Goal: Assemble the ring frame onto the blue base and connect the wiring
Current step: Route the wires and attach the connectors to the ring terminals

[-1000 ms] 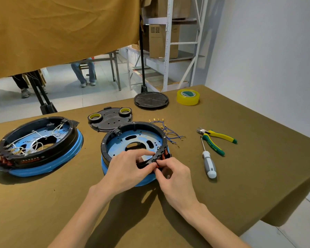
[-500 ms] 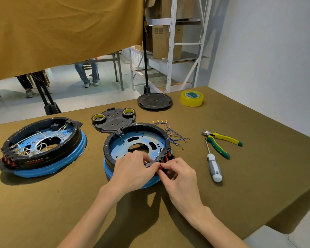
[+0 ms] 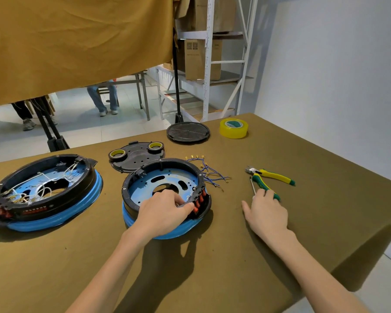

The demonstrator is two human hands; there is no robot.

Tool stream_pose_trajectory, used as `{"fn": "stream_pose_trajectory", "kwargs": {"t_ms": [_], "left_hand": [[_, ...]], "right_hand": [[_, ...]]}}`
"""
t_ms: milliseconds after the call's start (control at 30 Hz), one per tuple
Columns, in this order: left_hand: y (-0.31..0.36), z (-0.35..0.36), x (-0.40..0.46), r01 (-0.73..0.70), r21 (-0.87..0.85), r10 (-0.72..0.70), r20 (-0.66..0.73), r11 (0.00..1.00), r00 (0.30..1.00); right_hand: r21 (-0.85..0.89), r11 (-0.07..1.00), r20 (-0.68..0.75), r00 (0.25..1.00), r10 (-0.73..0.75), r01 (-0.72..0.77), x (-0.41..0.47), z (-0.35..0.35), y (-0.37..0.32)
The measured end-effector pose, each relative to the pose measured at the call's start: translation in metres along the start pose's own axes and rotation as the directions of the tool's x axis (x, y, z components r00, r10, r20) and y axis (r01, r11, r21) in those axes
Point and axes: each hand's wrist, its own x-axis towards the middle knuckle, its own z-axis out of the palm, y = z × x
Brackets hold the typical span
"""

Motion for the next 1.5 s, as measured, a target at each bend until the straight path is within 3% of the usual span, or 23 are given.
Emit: {"fn": "stream_pose_trajectory", "kwargs": {"t_ms": [67,133,200,267,333,367,433,533,633,900,1200,1500], "left_hand": [[0.001,0.0,0.001,0.011,0.001,-0.011,0.023,1.0,1.0],[0.002,-0.001,0.003,0.027,0.007,-0.027,0.055,1.0,0.998],[0.002,-0.004,0.007,0.051,-0.016,-0.049,0.11,0.999,0.993],[0.001,-0.006,0.01,0.065,-0.047,-0.056,0.174,0.997,0.983],[0.0,-0.008,0.013,0.066,-0.071,-0.049,0.215,0.995,0.975],[0.0,-0.008,0.014,0.063,-0.077,-0.044,0.227,0.995,0.973],[-0.001,-0.008,0.014,0.053,-0.075,-0.034,0.236,0.996,0.971],[0.0,-0.007,0.015,0.048,-0.063,-0.031,0.245,0.997,0.969],[0.0,-0.004,0.017,0.026,-0.067,-0.006,0.279,0.997,0.96],[-0.001,0.003,0.015,-0.038,0.013,0.033,0.274,0.999,0.961],[-0.002,0.001,0.023,-0.075,-0.017,0.076,0.335,0.997,0.939],[-0.006,0.003,0.027,-0.104,-0.017,0.103,0.356,0.994,0.929]], "right_hand": [[0.108,0.994,0.026,0.999,-0.022,0.019,0.004,-0.004,0.002],[0.49,0.872,0.076,0.997,-0.032,-0.009,0.007,-0.01,0.004],[0.847,0.528,0.089,0.995,-0.039,-0.055,0.001,-0.018,-0.004],[0.985,0.109,0.144,0.987,-0.075,-0.135,-0.01,-0.026,-0.023],[0.928,-0.272,0.219,0.964,-0.153,-0.254,-0.017,-0.029,-0.044],[0.873,-0.396,0.235,0.957,-0.172,-0.286,-0.018,-0.029,-0.053],[0.797,-0.528,0.285,0.953,-0.102,-0.294,-0.018,-0.027,-0.07],[0.754,-0.605,0.375,0.924,0.079,-0.254,-0.018,-0.021,-0.088],[0.744,-0.63,0.396,0.906,0.147,-0.223,-0.016,-0.014,-0.1],[0.749,-0.637,0.385,0.902,0.194,-0.182,-0.017,-0.005,-0.114],[0.781,-0.601,0.36,0.909,0.21,-0.171,-0.02,-0.003,-0.117],[0.749,-0.656,0.368,0.885,0.287,-0.099,-0.016,-0.006,-0.12]]}}
